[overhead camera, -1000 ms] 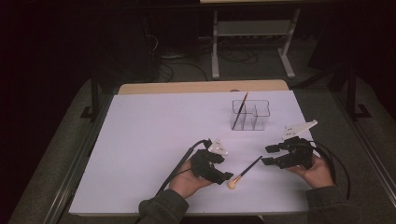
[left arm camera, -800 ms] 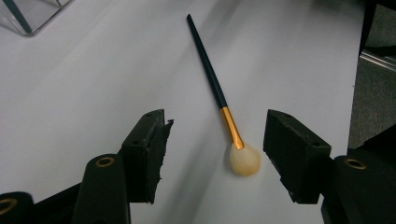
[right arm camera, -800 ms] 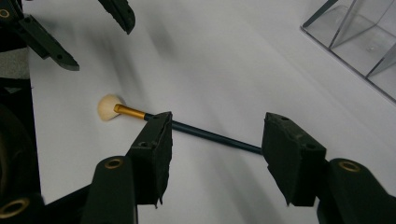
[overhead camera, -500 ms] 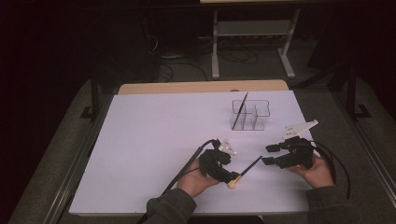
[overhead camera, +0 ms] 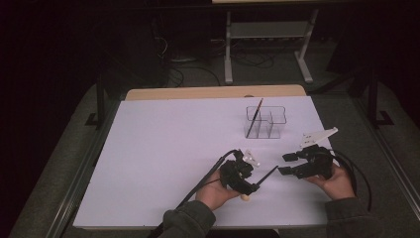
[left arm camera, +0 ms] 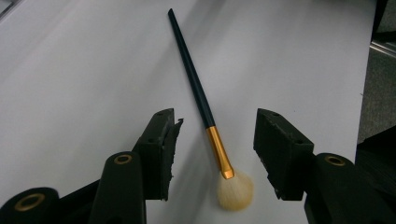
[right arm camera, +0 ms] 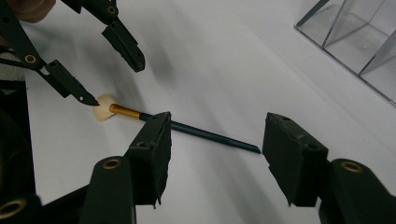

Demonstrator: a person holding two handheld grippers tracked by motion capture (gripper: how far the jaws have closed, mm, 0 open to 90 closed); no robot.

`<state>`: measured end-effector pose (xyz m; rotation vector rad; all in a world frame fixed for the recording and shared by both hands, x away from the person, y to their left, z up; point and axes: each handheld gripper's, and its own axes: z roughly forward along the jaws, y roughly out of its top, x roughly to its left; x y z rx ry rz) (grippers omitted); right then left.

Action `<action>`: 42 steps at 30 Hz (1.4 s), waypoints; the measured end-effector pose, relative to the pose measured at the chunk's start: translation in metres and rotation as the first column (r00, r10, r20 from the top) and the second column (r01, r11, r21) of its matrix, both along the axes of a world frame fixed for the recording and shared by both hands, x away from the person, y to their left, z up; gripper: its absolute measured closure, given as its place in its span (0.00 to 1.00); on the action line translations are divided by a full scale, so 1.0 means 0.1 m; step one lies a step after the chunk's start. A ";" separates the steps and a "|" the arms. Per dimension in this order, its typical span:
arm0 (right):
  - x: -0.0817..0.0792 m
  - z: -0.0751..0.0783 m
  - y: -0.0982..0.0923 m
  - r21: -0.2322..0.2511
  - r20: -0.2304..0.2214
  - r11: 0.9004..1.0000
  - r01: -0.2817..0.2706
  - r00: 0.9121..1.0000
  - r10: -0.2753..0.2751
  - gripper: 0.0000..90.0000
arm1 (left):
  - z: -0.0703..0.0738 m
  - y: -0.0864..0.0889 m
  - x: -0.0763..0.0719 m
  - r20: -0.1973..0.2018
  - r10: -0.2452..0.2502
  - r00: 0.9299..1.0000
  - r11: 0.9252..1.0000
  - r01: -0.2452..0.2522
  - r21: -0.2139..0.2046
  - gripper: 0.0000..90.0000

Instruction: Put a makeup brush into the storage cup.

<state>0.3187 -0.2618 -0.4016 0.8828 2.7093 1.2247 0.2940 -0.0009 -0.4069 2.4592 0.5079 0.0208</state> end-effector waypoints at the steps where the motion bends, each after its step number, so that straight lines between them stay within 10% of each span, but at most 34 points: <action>1: 0.00 0.00 0.00 -0.001 0.001 1.000 -0.001 1.000 0.001 0.46 | 0.00 -0.01 0.01 -0.003 0.003 1.000 1.000 -0.003 0.001 0.55; 42: 0.01 -0.02 0.01 -0.005 -0.003 1.000 -0.002 1.000 0.002 0.46 | -0.21 -0.24 -0.02 -0.003 0.035 0.999 0.997 -0.035 0.073 0.79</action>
